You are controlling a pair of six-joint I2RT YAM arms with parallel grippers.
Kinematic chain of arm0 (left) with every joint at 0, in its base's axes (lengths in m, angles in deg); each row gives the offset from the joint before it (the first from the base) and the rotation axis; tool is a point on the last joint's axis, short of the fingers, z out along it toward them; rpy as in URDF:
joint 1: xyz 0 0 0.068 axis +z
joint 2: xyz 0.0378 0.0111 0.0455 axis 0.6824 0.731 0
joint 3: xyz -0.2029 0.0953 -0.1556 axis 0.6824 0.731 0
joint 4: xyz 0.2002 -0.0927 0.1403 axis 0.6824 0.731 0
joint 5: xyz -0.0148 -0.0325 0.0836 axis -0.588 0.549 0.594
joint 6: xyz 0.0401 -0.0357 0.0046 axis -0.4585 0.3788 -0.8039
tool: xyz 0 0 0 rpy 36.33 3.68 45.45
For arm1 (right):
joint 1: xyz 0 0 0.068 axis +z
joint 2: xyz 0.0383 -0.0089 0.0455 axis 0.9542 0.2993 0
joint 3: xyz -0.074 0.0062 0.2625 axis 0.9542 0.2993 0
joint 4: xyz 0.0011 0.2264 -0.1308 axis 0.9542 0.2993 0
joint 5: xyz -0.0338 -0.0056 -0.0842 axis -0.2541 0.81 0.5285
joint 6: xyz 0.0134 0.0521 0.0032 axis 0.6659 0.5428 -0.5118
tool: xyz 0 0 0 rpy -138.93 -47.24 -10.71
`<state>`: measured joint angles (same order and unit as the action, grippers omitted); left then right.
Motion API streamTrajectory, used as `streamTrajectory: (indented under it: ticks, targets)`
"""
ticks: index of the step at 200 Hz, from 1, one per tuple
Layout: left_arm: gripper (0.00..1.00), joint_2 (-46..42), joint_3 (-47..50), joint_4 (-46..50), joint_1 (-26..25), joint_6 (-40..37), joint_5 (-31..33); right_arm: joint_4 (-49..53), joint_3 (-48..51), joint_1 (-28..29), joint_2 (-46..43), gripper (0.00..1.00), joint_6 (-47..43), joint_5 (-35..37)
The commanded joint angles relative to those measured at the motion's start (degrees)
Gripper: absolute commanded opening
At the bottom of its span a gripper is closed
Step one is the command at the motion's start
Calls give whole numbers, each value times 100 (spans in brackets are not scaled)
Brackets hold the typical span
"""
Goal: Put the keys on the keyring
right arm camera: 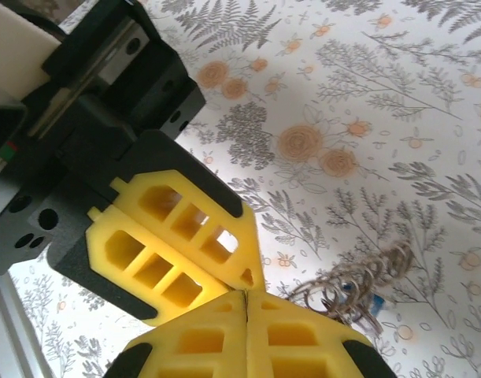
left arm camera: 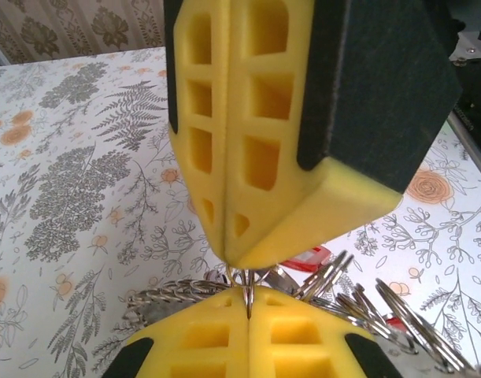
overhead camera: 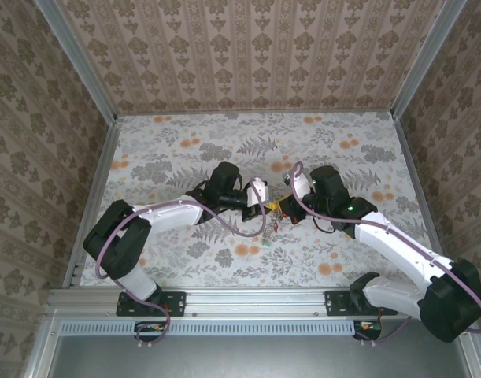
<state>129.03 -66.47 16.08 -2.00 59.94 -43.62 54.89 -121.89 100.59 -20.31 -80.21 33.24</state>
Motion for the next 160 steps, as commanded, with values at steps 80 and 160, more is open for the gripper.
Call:
streamTrajectory:
  ticks: [80,160]
  targets:
    - [0,-213,174,-98,-34,-41,196,-172,-24,-39,191,0,577,443]
    - [0,-222,133,-110,-128,-82,328,28,-349,11,441,0,391,-33]
